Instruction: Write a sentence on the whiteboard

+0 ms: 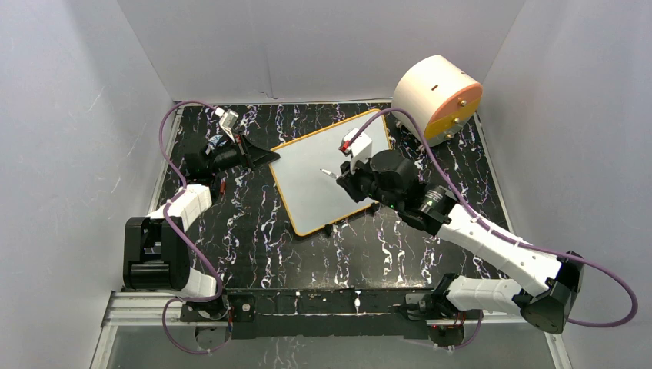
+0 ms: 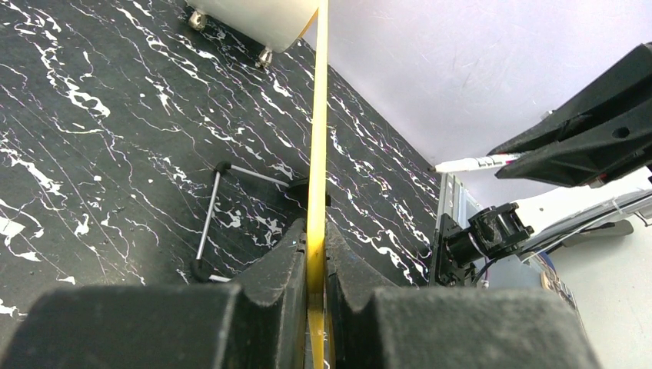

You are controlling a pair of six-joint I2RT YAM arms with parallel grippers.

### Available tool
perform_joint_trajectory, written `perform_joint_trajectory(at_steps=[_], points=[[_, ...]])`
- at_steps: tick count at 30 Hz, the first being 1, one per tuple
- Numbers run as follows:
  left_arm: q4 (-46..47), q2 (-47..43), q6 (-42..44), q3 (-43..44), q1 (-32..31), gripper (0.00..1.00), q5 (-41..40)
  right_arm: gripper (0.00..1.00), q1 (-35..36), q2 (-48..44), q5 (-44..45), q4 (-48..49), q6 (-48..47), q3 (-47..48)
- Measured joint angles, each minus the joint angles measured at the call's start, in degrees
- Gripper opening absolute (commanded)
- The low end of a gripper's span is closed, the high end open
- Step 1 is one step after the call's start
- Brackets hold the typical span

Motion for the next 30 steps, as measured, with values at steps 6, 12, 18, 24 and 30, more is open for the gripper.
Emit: perform_joint_trajectory(at_steps=[6, 12, 18, 24, 30], points=[[0.0, 0.0, 0.0, -0.1, 0.0, 0.00, -0.5, 0.00, 5.5, 4.5, 7.4, -0.6, -0.2, 3.4], [0.0, -0.1, 0.0, -0.2, -0.2, 0.00, -1.0, 0.00, 9.9, 8.4, 13.5, -1.3, -1.3, 7.3], [0.0, -0.4, 0.1, -0.3, -0.4, 0.00, -1.4, 0.00, 12.2, 10.8, 17.6, -1.6, -2.8, 9.3], [0.0, -0.4, 0.1, -0.3, -0.4, 0.00, -1.5, 0.00, 12.6, 12.3, 19.6, -1.6, -3.2, 9.4], [0.0, -0.4, 0.1, -0.3, -0.4, 0.00, -1.5, 0.00, 13.0, 13.5, 20.0, -1.6, -3.2, 10.4]])
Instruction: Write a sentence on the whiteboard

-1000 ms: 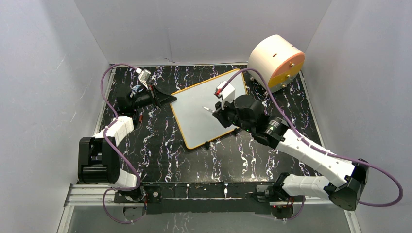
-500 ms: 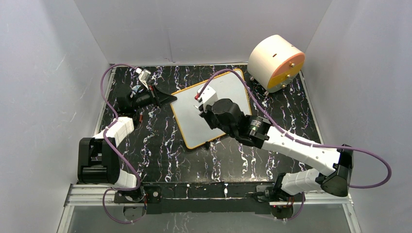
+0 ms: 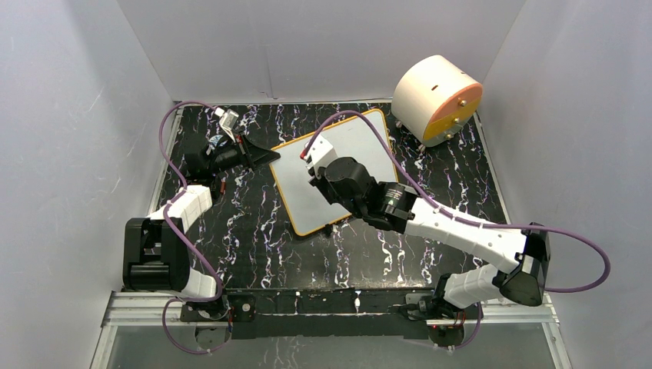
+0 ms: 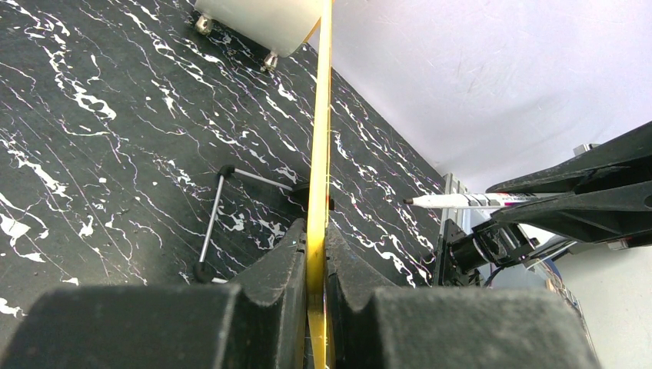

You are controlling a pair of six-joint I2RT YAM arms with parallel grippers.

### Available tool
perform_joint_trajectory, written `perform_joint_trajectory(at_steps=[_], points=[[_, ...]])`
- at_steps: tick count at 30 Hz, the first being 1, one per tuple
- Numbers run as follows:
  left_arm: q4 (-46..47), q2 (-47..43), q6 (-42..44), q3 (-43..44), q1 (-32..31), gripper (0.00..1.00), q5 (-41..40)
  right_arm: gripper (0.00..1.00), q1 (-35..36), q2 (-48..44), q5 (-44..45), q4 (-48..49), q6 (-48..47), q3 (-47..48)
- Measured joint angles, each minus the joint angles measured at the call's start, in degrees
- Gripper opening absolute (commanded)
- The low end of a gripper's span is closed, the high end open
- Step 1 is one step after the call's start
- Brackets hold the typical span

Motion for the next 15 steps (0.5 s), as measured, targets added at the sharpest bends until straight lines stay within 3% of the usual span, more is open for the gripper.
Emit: perform_joint_trajectory(at_steps=[15], points=[[-3.0, 0.0, 2.8, 0.8, -0.4, 0.00, -0.6, 0.00, 0.5, 6.6, -0.8, 0.3, -1.7, 6.9]])
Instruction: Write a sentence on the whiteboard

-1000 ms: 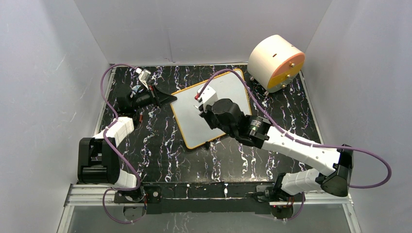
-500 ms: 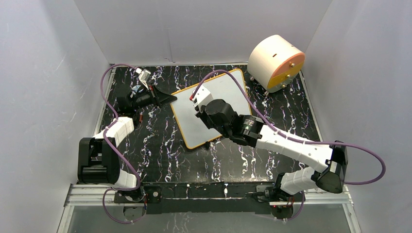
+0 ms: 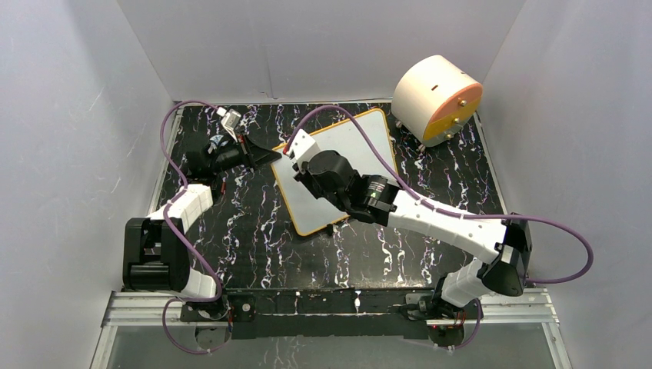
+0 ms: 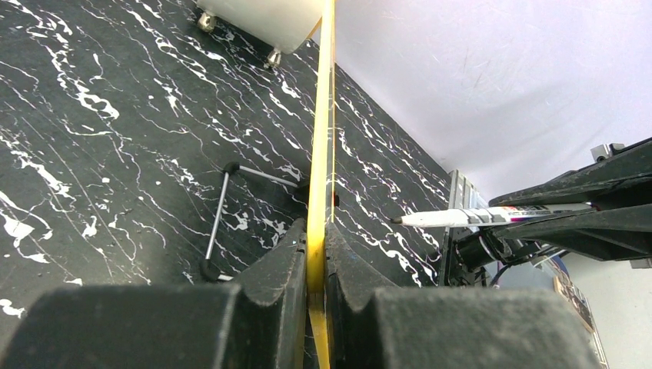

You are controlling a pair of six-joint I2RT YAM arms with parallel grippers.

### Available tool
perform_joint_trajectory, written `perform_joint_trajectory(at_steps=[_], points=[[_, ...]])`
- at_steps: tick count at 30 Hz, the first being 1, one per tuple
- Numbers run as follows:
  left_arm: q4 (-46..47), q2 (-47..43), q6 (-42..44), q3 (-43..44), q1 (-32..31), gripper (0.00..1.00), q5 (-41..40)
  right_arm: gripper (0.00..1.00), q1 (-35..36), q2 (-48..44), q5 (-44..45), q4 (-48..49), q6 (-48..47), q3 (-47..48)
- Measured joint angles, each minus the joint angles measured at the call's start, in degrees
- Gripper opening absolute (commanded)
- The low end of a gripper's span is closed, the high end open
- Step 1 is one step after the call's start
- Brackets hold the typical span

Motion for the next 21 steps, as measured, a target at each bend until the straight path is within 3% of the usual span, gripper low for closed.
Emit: perform_joint_trajectory(at_steps=[21], points=[[-1.7, 0.0, 1.2, 0.5, -1.9, 0.00, -0.5, 0.00, 0.0, 3.2, 2.1, -1.1, 0.2, 1.8]])
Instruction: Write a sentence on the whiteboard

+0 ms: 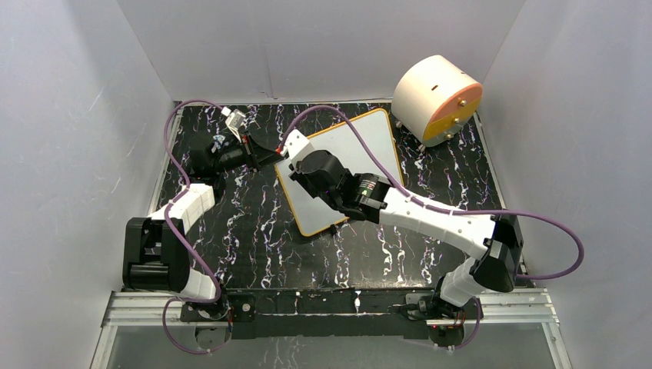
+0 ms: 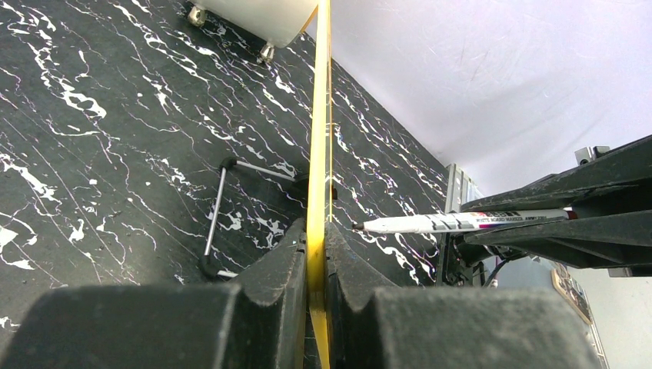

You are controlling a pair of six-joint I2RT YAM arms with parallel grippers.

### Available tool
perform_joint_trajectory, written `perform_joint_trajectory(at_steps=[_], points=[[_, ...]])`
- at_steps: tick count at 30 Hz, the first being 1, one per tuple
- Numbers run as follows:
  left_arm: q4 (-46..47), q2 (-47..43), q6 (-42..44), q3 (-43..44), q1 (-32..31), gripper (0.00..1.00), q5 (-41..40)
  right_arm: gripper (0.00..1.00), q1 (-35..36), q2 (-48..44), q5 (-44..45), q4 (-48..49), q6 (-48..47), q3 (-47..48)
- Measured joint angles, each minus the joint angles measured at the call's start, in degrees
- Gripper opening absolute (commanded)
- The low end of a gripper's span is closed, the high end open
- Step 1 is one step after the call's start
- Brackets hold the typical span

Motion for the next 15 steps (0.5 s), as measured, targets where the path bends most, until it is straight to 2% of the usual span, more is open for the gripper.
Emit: perform_joint_trajectory(at_steps=[15], points=[[-0.3, 0.1, 0.2, 0.2, -0.8, 0.00, 0.0, 0.00, 0.0, 1.6, 0.1, -0.5, 0.0, 1.5]])
